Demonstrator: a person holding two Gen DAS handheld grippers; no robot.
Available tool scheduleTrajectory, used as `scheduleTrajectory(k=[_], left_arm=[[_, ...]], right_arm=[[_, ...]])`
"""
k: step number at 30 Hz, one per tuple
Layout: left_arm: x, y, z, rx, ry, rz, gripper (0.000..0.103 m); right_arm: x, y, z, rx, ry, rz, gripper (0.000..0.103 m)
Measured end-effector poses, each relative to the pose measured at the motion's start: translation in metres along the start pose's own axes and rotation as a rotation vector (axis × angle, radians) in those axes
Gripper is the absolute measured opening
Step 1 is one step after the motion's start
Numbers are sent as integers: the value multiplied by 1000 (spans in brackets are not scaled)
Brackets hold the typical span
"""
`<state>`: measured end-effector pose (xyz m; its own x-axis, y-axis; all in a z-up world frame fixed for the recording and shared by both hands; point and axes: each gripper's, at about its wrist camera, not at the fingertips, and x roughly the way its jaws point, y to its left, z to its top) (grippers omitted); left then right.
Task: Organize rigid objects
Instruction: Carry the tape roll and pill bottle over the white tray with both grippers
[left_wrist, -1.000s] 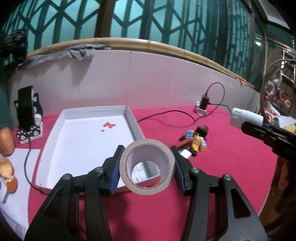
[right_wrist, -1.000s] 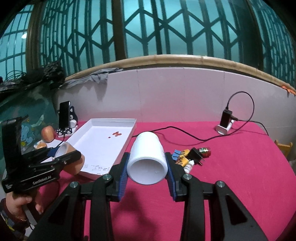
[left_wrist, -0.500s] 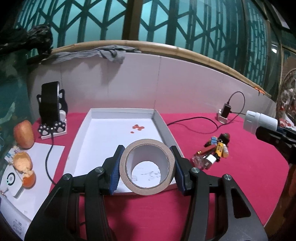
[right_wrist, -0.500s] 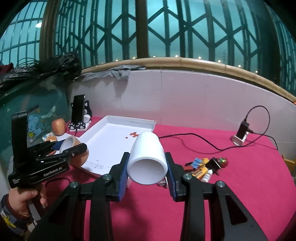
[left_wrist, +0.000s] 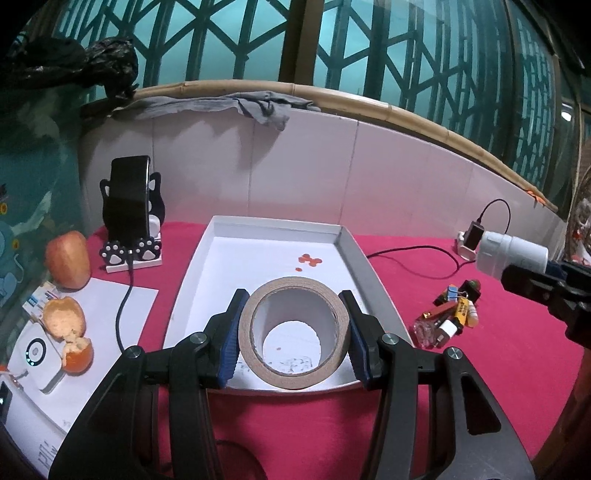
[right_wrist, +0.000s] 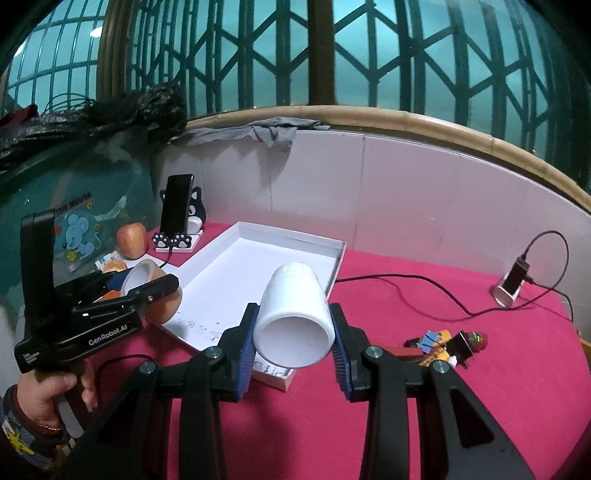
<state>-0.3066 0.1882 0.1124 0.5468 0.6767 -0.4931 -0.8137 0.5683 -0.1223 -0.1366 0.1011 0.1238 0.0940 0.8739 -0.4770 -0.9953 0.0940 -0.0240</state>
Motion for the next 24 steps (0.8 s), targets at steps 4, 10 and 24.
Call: scheduleTrajectory(k=[4,10,24], left_arm=[[4,5,5,5,-2,16,49],[11,12,19,5,-5,39,49],[39,14,37,5,32,50,49]], right_arm=[[13,5,11,-5,17,18,36],[27,11,23,-7,28,38,36],[46,19,38,8,50,72,36]])
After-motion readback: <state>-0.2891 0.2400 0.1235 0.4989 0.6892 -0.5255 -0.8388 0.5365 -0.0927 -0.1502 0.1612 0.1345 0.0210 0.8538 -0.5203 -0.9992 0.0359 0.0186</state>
